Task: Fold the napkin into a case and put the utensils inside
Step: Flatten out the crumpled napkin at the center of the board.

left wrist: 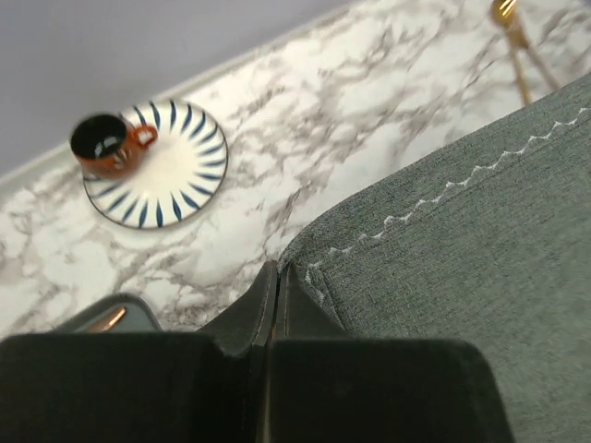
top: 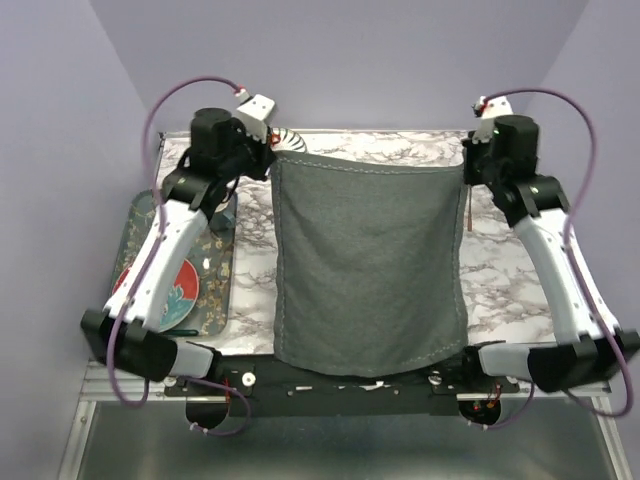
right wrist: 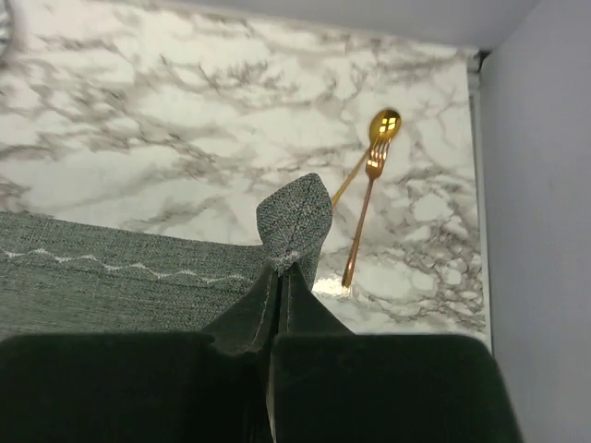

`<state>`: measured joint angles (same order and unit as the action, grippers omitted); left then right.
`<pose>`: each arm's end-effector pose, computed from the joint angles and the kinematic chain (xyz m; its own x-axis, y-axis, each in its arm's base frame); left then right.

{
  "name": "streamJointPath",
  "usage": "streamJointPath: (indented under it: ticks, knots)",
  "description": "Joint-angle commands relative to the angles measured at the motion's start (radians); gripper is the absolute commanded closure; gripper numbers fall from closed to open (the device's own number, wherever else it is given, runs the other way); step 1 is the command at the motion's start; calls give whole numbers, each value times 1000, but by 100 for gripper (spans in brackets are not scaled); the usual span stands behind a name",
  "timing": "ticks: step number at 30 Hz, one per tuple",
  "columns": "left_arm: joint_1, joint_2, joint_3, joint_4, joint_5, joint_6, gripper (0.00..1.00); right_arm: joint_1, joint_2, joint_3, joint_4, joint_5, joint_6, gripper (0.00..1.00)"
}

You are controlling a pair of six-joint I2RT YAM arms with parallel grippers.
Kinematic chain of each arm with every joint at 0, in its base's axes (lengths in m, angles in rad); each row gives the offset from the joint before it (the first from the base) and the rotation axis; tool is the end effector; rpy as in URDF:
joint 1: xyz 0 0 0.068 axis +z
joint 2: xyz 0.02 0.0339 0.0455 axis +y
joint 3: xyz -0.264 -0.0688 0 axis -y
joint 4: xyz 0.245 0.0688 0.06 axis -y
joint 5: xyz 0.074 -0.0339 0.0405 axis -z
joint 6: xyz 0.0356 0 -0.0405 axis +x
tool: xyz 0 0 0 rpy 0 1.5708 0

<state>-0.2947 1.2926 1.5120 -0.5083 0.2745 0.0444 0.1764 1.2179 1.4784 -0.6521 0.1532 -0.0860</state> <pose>0.2626 -0.0898 0.4484 -0.2489 0.1202 -0.9610 0.5398 0.8411 -0.0346 0.2480 0.0387 0.4406 -0.3714 -0.1524 -0.9159 -0.0667 0.9883 -0.1374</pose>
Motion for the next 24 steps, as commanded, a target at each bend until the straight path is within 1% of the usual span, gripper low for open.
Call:
streamJointPath:
  ticks: [1,2,3,4,5,6,7,8,9,11,12,14,15,16,17,18,19,20,21,22,23,24]
  knots:
    - [5,195,-29,174,-109,14,100,-24,229,40,124,80,-11,66]
    - [8,233,-21,186,-132,23,100,-44,285,69,129,62,-8,55]
    - [8,275,-3,185,-132,43,97,-54,329,100,128,37,-14,41]
    - [8,363,63,153,-133,64,89,-61,369,144,114,22,-21,21]
    - [8,407,109,122,-170,77,67,-80,447,222,73,5,-30,12]
    - [14,445,157,87,-197,81,55,-89,474,270,43,-18,-43,3]
    - [19,506,256,11,-222,77,46,-100,500,311,7,-61,-58,0]
    - [28,525,289,-19,-227,74,16,-123,529,365,-57,-96,-72,0]
    - [48,533,306,-36,-215,66,6,-130,541,384,-90,-134,-93,0]
    - [68,516,291,-59,-170,72,5,-153,554,396,-195,-229,-145,0]
    - [72,504,271,-71,-111,84,5,-158,555,379,-231,-275,-170,0]
    - [75,455,185,-98,-59,124,5,-163,545,334,-311,-351,-234,0]
    - [75,438,153,-113,-13,146,6,-163,536,265,-331,-374,-259,0]
    - [74,404,89,-154,77,193,9,-163,523,235,-355,-392,-291,2]
    - [74,387,53,-171,116,209,15,-163,519,208,-406,-430,-314,3]
    - [74,372,18,-185,153,221,18,-163,517,171,-426,-458,-342,8]
    - [74,343,-49,-205,202,230,20,-163,520,119,-449,-471,-362,15]
    - [71,330,-85,-210,213,233,28,-163,522,82,-461,-481,-362,19]
    - [68,323,-116,-216,229,235,33,-163,526,56,-462,-480,-363,24]
    - [65,311,-171,-222,239,239,37,-163,529,7,-457,-477,-356,32]
    - [55,309,-194,-223,239,241,45,-163,543,-10,-439,-463,-350,36]
    - [51,306,-214,-222,239,239,48,-164,552,-24,-426,-455,-347,39]
